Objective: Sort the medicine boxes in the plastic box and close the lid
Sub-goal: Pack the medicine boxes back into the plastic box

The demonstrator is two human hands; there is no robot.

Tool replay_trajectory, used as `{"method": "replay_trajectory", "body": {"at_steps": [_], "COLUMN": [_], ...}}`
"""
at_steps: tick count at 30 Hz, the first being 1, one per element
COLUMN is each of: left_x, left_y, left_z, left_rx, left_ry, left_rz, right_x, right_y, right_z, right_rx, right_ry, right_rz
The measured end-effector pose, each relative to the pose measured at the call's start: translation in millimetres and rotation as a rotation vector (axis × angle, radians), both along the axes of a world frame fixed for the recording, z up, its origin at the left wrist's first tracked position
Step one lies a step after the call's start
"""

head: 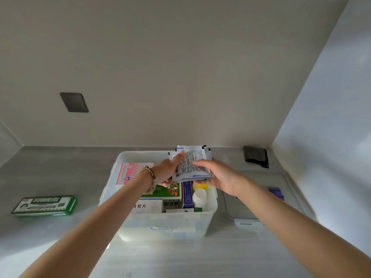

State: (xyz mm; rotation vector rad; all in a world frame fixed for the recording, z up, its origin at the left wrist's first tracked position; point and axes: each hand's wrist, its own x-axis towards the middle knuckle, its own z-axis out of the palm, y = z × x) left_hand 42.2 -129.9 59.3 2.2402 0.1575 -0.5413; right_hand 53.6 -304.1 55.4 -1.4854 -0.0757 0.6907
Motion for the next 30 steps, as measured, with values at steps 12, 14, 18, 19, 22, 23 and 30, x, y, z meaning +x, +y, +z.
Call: {"method": "replay_trajectory", "body": {"at_steps": [12, 14, 18, 19, 22, 23, 30], "left_x": [21.3, 23.0, 27.8, 29.4, 34.8, 36.2, 41.6], "left_y": [92.3, 98.0, 98.9, 97.4, 94.2, 93.8, 88.4], "left_z": [-56.0, -64.5, -83.3, -86.7, -95.1, -97.5, -104.7], "left_rx": [0.204, 0.255, 0.360, 0.384, 0.423, 0.424, 0.493], "left_ry": [-0.315, -0.424, -0.495, -0.498, -0.536, -0.543, -0.550], "left_rz": [-0.200, -0.268, -0.438, -0.458, -0.448, -0.433, -0.406], "right_x": [27.6, 29.2, 32.9, 32.9, 30.1, 29.3, 27.5], "right_y": [66.4, 72.3, 87.3, 90.9, 96.6, 95.6, 76.3], "right_z": [-65.3, -73.9, -82.8, -82.2, -74.9, -73.7, -87.6], "right_rx": [-0.190, -0.243, -0.351, -0.378, -0.498, -0.538, -0.611], "right_ry": [0.199, 0.196, 0.102, 0.072, -0.058, -0.105, -0.250], "right_rz": [-0.143, -0.174, -0.127, -0.110, -0.082, -0.087, -0.203]}}
